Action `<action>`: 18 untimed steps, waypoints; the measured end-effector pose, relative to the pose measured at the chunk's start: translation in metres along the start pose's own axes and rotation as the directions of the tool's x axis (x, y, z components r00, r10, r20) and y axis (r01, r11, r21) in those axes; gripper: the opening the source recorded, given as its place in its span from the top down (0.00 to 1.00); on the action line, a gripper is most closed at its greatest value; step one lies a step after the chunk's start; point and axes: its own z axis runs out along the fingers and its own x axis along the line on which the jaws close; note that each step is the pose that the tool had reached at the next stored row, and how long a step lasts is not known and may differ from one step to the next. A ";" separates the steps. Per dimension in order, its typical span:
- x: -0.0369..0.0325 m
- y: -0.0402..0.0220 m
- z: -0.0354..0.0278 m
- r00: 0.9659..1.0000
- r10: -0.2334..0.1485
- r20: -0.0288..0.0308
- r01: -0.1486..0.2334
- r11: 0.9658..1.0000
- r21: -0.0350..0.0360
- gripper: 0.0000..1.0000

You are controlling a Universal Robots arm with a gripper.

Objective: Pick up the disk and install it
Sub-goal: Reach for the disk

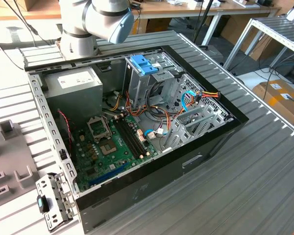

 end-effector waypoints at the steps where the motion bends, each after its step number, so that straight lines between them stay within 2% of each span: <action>1: 0.0016 -0.0001 0.0000 1.000 0.000 0.000 0.000 1.000 0.000 0.89; 18: 0.0273 -0.0020 -0.0008 1.000 0.000 0.000 0.000 1.000 0.000 0.89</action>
